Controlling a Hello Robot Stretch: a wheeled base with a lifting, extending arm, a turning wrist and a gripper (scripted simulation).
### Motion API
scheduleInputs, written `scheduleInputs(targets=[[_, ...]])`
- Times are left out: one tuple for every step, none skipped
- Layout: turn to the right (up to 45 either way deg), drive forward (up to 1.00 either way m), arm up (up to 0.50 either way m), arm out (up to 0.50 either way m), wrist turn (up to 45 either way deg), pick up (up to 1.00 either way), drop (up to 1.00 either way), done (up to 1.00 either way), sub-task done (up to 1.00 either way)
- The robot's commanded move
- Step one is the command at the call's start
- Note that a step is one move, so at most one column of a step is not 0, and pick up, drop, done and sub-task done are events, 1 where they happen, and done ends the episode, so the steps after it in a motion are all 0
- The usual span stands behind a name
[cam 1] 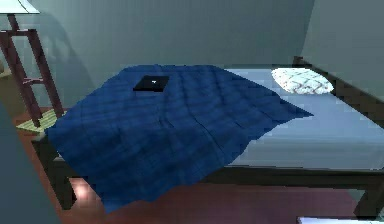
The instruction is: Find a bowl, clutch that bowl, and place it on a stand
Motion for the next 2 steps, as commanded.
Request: scheduleInputs(targets=[[0.0,0.00,0.00,0.00,45.0,0.00,0.00,0.00,0.00],[0.0,0.00,0.00,0.00,0.0,0.00,1.00,0.00,0.00]])
